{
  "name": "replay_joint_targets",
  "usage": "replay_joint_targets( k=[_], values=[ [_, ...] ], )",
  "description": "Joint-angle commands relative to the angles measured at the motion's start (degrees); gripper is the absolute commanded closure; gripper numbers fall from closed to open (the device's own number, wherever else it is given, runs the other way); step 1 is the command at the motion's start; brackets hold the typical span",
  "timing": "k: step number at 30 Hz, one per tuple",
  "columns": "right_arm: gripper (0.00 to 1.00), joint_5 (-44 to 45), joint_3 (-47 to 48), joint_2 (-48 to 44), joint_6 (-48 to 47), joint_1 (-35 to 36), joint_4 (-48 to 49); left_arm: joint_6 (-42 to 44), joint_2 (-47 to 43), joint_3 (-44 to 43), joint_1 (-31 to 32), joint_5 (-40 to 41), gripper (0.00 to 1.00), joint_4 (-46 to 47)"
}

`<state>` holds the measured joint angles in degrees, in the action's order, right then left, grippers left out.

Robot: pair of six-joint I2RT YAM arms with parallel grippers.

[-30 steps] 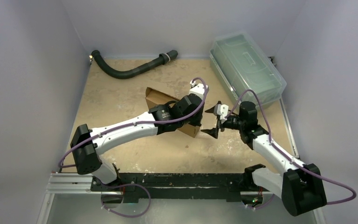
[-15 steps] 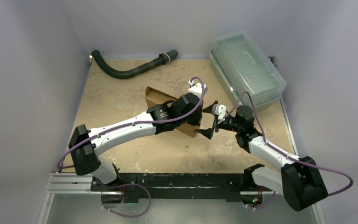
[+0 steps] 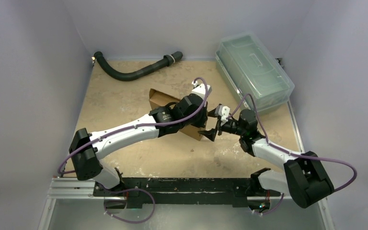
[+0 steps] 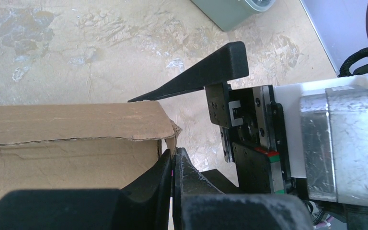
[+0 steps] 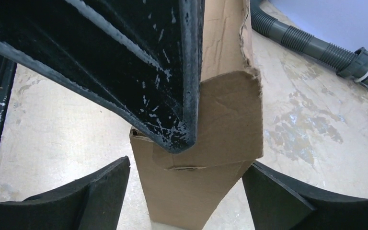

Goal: Fold the paper box

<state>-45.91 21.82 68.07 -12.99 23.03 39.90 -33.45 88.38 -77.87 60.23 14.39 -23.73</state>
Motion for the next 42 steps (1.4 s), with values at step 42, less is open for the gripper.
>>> replay_joint_targets(
  k=[42],
  values=[
    [0.46,-0.8,1.0,0.5,-6.7,1.6,-1.3,7.2,2.3,-10.3,-3.4,-4.3,1.00,-10.2]
  ],
)
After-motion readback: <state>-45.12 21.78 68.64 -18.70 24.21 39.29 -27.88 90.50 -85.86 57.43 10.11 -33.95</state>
